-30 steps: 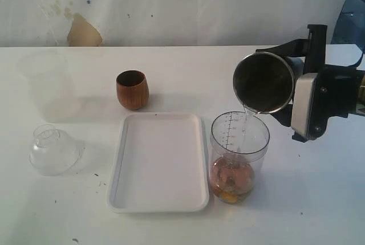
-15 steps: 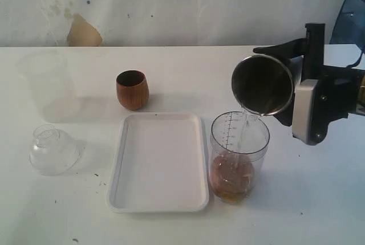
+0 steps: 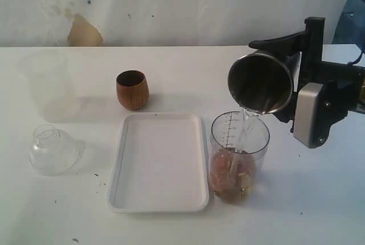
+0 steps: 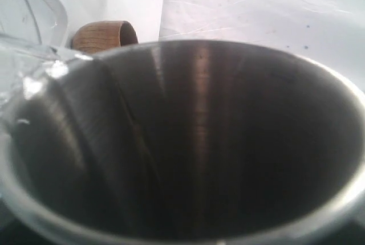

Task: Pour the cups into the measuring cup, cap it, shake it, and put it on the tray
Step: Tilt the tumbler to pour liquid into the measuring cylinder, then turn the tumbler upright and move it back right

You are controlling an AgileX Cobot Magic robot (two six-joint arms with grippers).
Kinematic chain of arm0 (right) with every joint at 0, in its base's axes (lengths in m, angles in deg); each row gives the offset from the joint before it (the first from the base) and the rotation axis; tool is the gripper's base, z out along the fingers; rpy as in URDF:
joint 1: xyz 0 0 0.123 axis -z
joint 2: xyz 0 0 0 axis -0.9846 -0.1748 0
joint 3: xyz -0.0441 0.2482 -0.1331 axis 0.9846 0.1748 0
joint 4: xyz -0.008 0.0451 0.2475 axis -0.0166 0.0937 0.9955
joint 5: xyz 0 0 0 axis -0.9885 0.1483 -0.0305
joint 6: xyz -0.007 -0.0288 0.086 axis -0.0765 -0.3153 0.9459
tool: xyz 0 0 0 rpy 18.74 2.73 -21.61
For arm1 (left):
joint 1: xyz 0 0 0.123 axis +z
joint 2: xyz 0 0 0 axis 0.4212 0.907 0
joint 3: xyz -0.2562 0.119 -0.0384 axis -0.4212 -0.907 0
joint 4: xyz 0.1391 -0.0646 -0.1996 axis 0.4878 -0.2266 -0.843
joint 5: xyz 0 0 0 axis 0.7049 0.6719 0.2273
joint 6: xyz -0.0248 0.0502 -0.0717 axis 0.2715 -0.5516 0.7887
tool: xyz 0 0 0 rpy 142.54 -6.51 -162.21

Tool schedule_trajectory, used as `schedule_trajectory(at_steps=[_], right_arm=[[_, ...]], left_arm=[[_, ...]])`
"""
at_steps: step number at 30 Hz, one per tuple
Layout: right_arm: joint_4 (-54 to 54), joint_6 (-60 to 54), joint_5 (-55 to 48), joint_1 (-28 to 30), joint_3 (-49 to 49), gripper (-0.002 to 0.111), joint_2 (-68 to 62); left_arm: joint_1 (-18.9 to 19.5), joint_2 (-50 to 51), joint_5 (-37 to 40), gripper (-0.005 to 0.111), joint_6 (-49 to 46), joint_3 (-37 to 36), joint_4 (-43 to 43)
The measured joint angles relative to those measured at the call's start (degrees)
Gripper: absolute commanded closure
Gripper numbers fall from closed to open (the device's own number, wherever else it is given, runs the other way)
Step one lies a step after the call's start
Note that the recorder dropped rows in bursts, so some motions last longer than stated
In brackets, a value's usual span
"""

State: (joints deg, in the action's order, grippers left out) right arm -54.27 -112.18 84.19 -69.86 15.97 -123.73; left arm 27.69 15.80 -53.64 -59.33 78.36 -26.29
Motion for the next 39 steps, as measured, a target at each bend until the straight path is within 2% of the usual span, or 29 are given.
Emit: schedule_trajectory(at_steps=[9,12,20,27,32,36,39], right_arm=[[0.00,1.11,0.00,0.00,0.00,0.108,0.00],[0.00,4.89,0.00,0.00,0.00,0.108,0.00],[0.43,35.69,0.00,0.00,0.00,0.108,0.00],[1.58,49.61,0.89,0.00,0.00,0.108,0.00],[12.59,64.38,-1.91,0.00,0.00,0.108,0.00],[22.70,67.29,-7.98,0.00,0.00,0.108,0.00],[26.39,67.74,-10.07,0.11,0.00,0.108,0.00]], left_arm=[[0.00,0.00,0.00,0.106,0.00,0.00,0.00],[0.00,0.00,0.00,0.106,0.00,0.00,0.00],[0.00,0.00,0.00,0.106,0.00,0.00,0.00],[0.00,0.00,0.00,0.106,0.00,0.00,0.00],[0.00,0.00,0.00,0.106,0.00,0.00,0.00],[0.00,0.00,0.00,0.106,0.00,0.00,0.00],[0.00,0.00,0.00,0.106,0.00,0.00,0.00]])
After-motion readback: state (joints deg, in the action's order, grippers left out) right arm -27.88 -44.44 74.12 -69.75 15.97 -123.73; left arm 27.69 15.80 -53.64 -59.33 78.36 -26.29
